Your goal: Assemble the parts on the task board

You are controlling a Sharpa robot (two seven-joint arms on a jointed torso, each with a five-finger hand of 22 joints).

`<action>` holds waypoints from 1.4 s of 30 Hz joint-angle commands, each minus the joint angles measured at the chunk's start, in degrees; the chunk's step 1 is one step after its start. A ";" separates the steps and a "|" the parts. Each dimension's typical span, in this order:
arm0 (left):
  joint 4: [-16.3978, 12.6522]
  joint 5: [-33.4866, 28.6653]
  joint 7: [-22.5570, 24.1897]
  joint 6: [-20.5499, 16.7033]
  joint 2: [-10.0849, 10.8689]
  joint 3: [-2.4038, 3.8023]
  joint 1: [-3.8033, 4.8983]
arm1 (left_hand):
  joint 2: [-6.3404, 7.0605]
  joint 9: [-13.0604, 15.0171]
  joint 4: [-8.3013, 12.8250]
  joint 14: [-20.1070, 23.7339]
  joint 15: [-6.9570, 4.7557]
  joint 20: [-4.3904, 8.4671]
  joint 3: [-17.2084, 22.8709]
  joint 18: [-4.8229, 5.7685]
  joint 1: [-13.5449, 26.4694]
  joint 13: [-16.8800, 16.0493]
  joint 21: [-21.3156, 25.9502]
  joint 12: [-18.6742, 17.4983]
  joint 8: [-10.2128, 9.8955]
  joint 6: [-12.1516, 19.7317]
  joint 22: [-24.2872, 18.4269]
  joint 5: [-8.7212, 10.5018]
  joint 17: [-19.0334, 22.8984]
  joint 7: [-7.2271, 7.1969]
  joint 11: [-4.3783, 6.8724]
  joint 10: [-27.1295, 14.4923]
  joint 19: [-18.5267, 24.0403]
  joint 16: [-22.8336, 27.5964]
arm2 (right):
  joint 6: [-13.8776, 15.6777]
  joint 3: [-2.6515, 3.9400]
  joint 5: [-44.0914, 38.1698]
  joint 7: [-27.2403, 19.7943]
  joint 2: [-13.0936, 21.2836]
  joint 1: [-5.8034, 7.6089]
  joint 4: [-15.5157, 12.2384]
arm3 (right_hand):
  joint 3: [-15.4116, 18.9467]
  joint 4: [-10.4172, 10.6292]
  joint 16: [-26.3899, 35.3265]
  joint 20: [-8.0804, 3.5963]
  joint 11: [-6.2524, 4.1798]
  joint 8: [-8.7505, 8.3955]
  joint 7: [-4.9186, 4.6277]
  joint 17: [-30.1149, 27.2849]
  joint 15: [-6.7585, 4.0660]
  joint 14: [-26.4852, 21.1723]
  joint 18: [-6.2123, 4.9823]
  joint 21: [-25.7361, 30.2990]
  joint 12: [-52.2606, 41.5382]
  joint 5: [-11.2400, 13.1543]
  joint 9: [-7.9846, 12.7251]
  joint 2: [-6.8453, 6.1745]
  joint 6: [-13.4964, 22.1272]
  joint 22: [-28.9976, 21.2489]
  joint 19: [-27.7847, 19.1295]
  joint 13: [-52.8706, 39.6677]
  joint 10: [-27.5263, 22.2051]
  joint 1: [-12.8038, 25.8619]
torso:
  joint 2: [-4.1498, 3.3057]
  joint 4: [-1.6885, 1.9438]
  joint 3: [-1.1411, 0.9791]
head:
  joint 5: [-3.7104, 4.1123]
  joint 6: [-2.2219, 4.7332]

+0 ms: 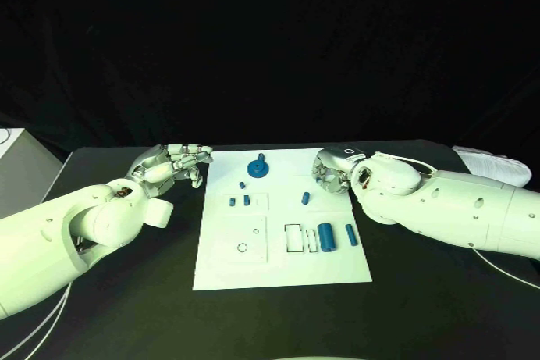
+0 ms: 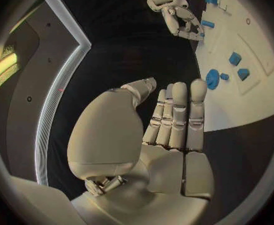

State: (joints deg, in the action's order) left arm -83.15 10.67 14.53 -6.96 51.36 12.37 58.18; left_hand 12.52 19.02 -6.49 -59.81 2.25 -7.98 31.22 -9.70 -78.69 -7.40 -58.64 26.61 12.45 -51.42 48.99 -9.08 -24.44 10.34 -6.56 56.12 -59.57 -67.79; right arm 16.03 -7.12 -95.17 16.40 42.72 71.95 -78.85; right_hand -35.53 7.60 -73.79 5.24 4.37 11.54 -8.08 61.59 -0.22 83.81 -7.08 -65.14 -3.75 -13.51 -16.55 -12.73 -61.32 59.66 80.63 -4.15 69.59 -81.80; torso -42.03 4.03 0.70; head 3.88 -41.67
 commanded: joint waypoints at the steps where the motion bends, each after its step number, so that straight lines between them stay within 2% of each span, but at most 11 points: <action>1: -0.25 0.28 1.18 -0.54 -0.02 0.06 -0.02 | -0.23 0.06 0.00 -0.41 0.16 -0.09 -0.25 0.20 0.19 -0.06 -0.23 0.28 -0.15 -0.39 0.05 0.07 -0.07 -0.10 0.13 0.31 -0.34 0.30 | -1.61 -0.06 -1.85 0.94 -0.39 -0.19 -0.10 | -0.31 -0.15 -0.36 -0.29 -0.06 0.39 0.07 -0.18 -0.43 1.35 1.18 -0.36 -0.31 0.29 -0.29 0.54 -0.43 0.26 0.07 -0.09 0.48 0.23 | 0.03 0.02 0.02 | 0.04 -0.11; 4: -0.27 0.54 1.26 -0.73 -0.03 0.06 -0.02 | -0.25 0.06 0.03 -0.45 0.14 -0.07 -0.23 0.22 0.11 -0.07 -0.30 0.29 -0.15 -0.40 0.13 0.06 -0.08 -0.11 0.14 0.35 -0.44 0.30 | -1.76 -0.06 -2.16 1.20 -0.46 -0.33 -0.22 | -0.34 -0.32 -0.40 -0.35 -0.15 0.62 0.21 -0.27 -0.51 1.33 1.22 -0.58 -0.25 0.24 -0.51 0.48 -0.64 0.55 0.11 -0.06 0.70 0.43 | 0.05 0.09 0.03 | -0.02 -0.17; 5: -0.27 0.65 1.29 -0.79 -0.03 0.06 -0.02 | -0.26 0.07 0.05 -0.48 0.13 -0.06 -0.23 0.19 0.05 -0.07 -0.21 0.29 -0.14 -0.41 0.01 0.05 -0.09 -0.11 0.14 0.34 -0.36 0.31 | -1.78 -0.06 -2.36 1.32 -0.45 -0.39 -0.30 | -0.52 -0.60 -0.46 -0.42 -0.25 0.90 0.36 -0.40 -0.62 1.31 1.25 -0.76 -0.14 -0.48 -0.80 0.43 -0.84 0.80 0.12 0.02 0.93 0.62 | 0.05 0.10 0.03 | -0.02 -0.17; 13: -0.27 1.02 1.28 -1.00 0.05 0.06 -0.02 | -0.22 0.08 0.14 -0.50 0.12 -0.04 -0.22 0.13 -0.14 -0.04 -0.01 0.21 -0.12 -0.44 -0.26 0.03 -0.10 -0.11 0.13 0.22 -0.21 0.36 | -0.87 -0.06 -3.59 2.25 -0.15 -0.66 -1.08 | -1.09 -1.75 -0.65 -0.66 -0.48 1.55 0.53 -0.65 -0.82 1.27 1.50 -2.02 -0.01 -1.87 -1.57 0.28 -1.11 2.40 0.47 0.16 1.62 0.73 | 0.10 -0.05 0.03 | 0.02 -0.33; 20: -0.29 1.47 1.29 -1.03 0.07 0.06 -0.02 | -0.21 0.08 0.18 -0.49 0.13 -0.02 -0.23 0.07 -0.23 -0.01 0.21 0.13 -0.13 -0.42 -0.55 0.02 -0.11 -0.08 0.09 0.08 -0.03 0.41 | 1.22 -0.06 -5.04 3.38 -0.02 -0.84 -1.84 | -1.17 -2.18 -0.69 -0.70 -0.43 1.80 0.48 -0.85 -0.80 1.23 1.70 -2.89 0.08 -2.32 -1.89 -0.17 -1.20 3.50 0.73 0.23 1.64 1.06 | 0.10 0.00 0.04 | 0.18 -0.26; 23: -0.27 1.61 1.30 -0.99 0.02 0.06 -0.02 | -0.21 0.08 0.18 -0.49 0.13 -0.02 -0.23 0.07 -0.23 -0.01 0.21 0.13 -0.13 -0.42 -0.55 0.02 -0.11 -0.08 0.09 0.08 -0.03 0.41 | 2.99 -0.06 -5.64 3.81 0.09 -0.92 -2.26 | -1.48 -2.66 -1.03 -0.78 -0.59 2.24 0.61 -0.66 -0.92 1.28 1.84 -3.64 0.00 -3.66 -2.43 -0.35 -1.44 4.43 0.93 0.22 2.27 1.47 | 0.10 0.04 0.06 | 0.24 -0.29; 27: -0.18 1.81 1.21 -0.95 -0.08 0.06 -0.03 | -0.21 0.08 0.18 -0.49 0.13 -0.02 -0.23 0.07 -0.23 -0.01 0.21 0.13 -0.13 -0.42 -0.55 0.02 -0.11 -0.08 0.09 0.08 -0.03 0.41 | 5.43 -0.06 -6.08 4.36 0.27 -0.98 -2.68 | -1.54 -2.77 -1.23 -0.81 -0.62 2.40 0.62 -0.46 -0.94 1.32 1.93 -4.09 0.00 -4.14 -2.64 -0.41 -1.49 4.99 1.07 0.21 2.47 1.73 | 0.12 0.06 0.03 | 0.31 -0.17; 33: -0.07 2.27 1.12 -0.79 -0.15 0.06 -0.03 | -0.21 0.08 0.16 -0.49 0.15 -0.01 -0.24 0.14 -0.28 0.02 0.03 0.06 -0.16 -0.37 -0.30 0.02 -0.12 -0.04 0.04 -0.05 -0.23 0.46 | 8.51 -0.04 -6.26 4.66 0.82 -1.00 -3.47 | -1.37 -2.67 -1.60 -0.80 -0.61 2.58 0.62 -0.04 -0.92 1.42 2.05 -4.58 0.06 -3.86 -2.94 -0.53 -1.48 5.62 1.23 0.23 2.58 2.39 | 0.09 -0.02 0.03 | 0.32 -0.12; 42: 0.29 2.45 1.10 -0.71 -0.24 0.06 -0.04 | -0.21 0.07 0.15 -0.53 0.16 -0.02 -0.25 0.12 -0.29 0.03 0.14 0.01 -0.17 -0.34 -0.44 0.01 -0.14 -0.01 0.02 -0.12 -0.15 0.46 | 10.42 0.10 -5.97 4.70 2.10 -0.93 -5.00 | -1.21 -2.59 -1.82 -0.78 -0.64 2.73 0.69 0.13 -0.92 1.46 2.11 -4.88 0.08 -3.18 -3.19 -0.57 -1.44 6.02 1.31 0.24 2.65 2.85 | 0.08 0.02 0.05 | 0.52 0.06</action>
State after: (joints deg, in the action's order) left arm -82.83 12.67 14.94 -8.00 51.25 12.38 58.17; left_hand 12.52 19.00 -6.49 -60.00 2.45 -8.10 31.22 -9.70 -78.69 -7.39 -58.67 26.61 12.45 -51.42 48.64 -9.08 -24.53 10.34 -6.56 56.12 -59.69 -67.56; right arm 24.27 -7.06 -100.26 20.81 44.72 70.98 -83.56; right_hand -37.02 5.13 -75.27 4.42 3.69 14.18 -7.24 61.70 -0.85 84.03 -5.70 -69.73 -3.62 -16.93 -19.67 -13.28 -62.55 65.61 81.45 -3.81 71.99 -79.31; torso -41.91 3.99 0.74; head 4.33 -41.65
